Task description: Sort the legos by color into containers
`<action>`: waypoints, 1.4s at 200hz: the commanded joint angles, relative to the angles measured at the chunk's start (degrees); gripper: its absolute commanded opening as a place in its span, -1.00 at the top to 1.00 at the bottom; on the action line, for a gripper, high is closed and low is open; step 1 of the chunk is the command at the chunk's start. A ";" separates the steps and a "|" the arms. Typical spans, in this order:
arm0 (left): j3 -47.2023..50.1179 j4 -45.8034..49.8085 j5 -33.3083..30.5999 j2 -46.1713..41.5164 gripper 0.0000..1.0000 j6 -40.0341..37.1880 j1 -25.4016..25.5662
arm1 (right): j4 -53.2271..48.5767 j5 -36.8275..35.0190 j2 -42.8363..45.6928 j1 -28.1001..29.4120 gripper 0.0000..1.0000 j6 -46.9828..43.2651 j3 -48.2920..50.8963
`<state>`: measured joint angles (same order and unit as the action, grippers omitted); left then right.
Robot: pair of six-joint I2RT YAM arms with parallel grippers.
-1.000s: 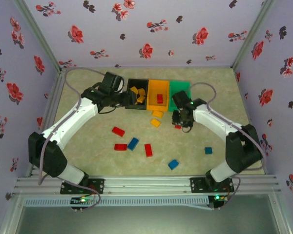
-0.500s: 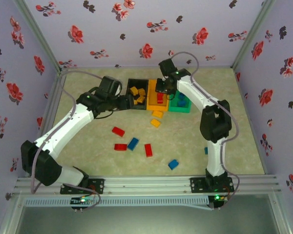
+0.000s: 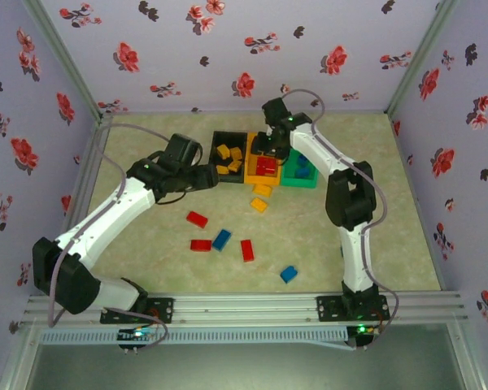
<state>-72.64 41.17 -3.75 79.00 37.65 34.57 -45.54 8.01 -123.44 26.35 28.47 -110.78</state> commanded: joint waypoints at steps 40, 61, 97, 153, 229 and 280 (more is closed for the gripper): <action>3.17 0.58 -2.49 -1.75 -0.38 3.04 0.50 | 3.00 0.16 11.42 0.88 -0.11 -2.13 12.08; 4.44 0.67 -2.54 -1.66 -0.38 3.59 0.55 | 3.39 -0.55 13.52 1.41 -0.12 -2.54 16.10; 8.04 0.10 -3.46 -1.59 -0.39 5.83 0.59 | 5.50 -1.22 17.29 2.87 -0.12 -3.82 22.11; 14.41 -4.57 -5.10 4.90 -0.42 12.14 1.12 | 6.70 -2.65 20.83 4.10 -0.13 -4.46 26.10; 14.57 -5.09 -4.87 11.50 -0.45 13.23 1.12 | 8.31 -3.18 25.00 5.46 -0.19 -5.63 31.84; 15.07 -6.17 -3.99 14.22 -0.44 13.51 1.14 | 8.54 -3.35 26.45 5.86 -0.22 -5.45 34.05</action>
<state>-57.82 35.86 -7.49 91.70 49.71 35.38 -37.39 5.98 -99.20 31.66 23.94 -77.71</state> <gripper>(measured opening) 0.722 0.608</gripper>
